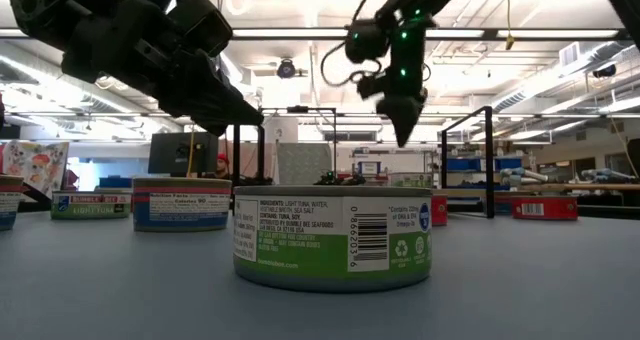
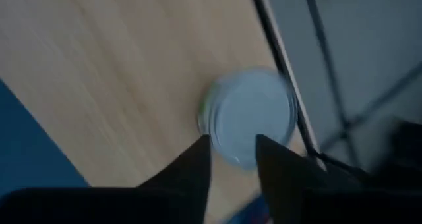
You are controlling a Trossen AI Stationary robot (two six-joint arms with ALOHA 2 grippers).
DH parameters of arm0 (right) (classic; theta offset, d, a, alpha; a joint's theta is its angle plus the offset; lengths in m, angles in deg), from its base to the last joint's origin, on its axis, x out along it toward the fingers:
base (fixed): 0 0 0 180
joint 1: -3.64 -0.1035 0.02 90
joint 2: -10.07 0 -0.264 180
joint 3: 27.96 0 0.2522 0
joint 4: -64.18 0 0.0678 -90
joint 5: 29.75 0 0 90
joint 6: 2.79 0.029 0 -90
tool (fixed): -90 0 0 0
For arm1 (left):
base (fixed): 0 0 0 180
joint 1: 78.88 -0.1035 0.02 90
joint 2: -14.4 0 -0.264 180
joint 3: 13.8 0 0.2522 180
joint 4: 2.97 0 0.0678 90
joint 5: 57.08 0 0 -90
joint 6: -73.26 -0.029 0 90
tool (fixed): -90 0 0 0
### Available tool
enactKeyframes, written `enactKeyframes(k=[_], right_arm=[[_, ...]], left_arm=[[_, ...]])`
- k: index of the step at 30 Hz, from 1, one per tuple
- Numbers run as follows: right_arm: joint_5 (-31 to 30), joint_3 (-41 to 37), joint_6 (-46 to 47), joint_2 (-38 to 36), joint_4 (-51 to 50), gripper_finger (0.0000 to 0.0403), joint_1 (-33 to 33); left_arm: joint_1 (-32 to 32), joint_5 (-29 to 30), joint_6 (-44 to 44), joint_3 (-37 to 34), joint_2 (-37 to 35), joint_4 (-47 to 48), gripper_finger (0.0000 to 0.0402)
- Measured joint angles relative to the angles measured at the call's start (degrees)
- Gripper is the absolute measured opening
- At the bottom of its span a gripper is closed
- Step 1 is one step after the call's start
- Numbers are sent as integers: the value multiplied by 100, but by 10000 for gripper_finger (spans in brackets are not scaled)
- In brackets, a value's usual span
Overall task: Stack canned seafood by type on shelf
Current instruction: Put the green tuna can on the shelf
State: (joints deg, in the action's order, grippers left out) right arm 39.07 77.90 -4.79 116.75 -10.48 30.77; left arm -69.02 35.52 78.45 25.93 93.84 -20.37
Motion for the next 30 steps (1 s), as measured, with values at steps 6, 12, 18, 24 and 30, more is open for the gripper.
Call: enactKeyframes(k=[6,12,18,24,30], right_arm=[[878,-489,203,-200,1162,11,439],[1098,-1204,453,-189,1626,11,677],[1076,-1483,527,-190,1939,7,812],[875,-1528,618,-198,2037,3,871],[862,-1481,649,-231,1977,4,863]], left_arm=[[-11,213,-26,0,0,-72,3],[-15,211,-68,0,0,-67,3],[-103,346,-74,0,0,-13,3],[-197,432,-97,0,0,-11,3],[-284,445,-161,0,-9,2,3]])
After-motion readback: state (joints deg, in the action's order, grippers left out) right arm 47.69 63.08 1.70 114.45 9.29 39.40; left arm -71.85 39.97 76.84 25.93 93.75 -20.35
